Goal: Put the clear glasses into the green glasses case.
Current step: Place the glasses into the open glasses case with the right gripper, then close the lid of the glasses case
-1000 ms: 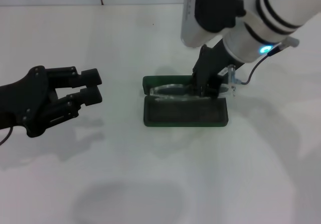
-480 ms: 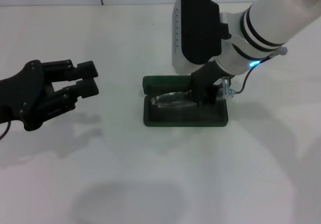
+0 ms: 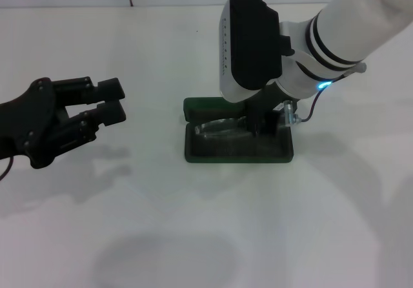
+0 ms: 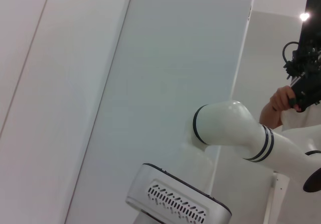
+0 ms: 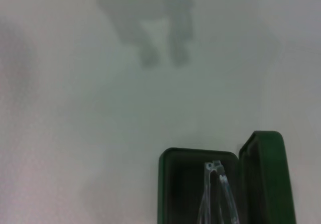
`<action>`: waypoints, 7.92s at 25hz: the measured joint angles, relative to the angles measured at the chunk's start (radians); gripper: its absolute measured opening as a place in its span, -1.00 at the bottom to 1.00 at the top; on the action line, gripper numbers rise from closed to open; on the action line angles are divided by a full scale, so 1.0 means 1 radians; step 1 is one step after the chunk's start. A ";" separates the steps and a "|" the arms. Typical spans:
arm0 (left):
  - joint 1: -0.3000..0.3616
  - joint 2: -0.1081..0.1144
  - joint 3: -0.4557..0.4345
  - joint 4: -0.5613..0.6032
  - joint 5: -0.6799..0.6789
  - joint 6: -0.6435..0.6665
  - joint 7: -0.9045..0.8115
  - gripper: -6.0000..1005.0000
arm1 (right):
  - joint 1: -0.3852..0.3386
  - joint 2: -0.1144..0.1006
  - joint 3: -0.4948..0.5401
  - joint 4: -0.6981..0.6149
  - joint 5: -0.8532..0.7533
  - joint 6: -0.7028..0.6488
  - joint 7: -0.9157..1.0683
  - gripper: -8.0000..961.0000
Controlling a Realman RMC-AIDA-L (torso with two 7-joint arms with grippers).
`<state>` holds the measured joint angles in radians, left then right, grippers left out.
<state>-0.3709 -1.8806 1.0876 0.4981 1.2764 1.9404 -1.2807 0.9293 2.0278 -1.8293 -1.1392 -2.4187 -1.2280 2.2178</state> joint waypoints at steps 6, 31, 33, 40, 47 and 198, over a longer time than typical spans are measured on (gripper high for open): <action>0.002 0.000 0.000 0.000 0.000 0.000 0.001 -0.29 | -0.002 0.000 -0.008 0.011 -0.015 0.024 0.000 -0.81; 0.004 -0.002 -0.014 -0.003 0.001 0.002 0.002 -0.29 | -0.023 0.000 -0.023 -0.013 -0.018 0.047 0.003 -0.80; 0.004 -0.002 -0.014 -0.003 0.001 0.002 0.002 -0.29 | -0.024 0.000 -0.023 -0.018 -0.019 0.046 0.003 -0.80; 0.005 -0.002 -0.014 -0.004 0.003 0.002 0.001 -0.29 | -0.048 0.000 -0.031 -0.068 -0.018 0.032 0.004 -0.80; 0.014 -0.002 -0.014 0.000 0.000 0.004 -0.003 -0.29 | -0.088 0.000 -0.047 -0.142 -0.021 -0.007 0.023 -0.80; -0.149 -0.055 -0.090 0.004 0.096 -0.141 -0.090 -0.29 | -0.646 -0.025 1.046 0.242 0.930 -0.718 -0.730 -0.75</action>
<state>-0.5203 -1.9356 0.9980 0.5020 1.3728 1.7991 -1.3708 0.2837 2.0025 -0.7834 -0.8971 -1.4886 -1.9456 1.4881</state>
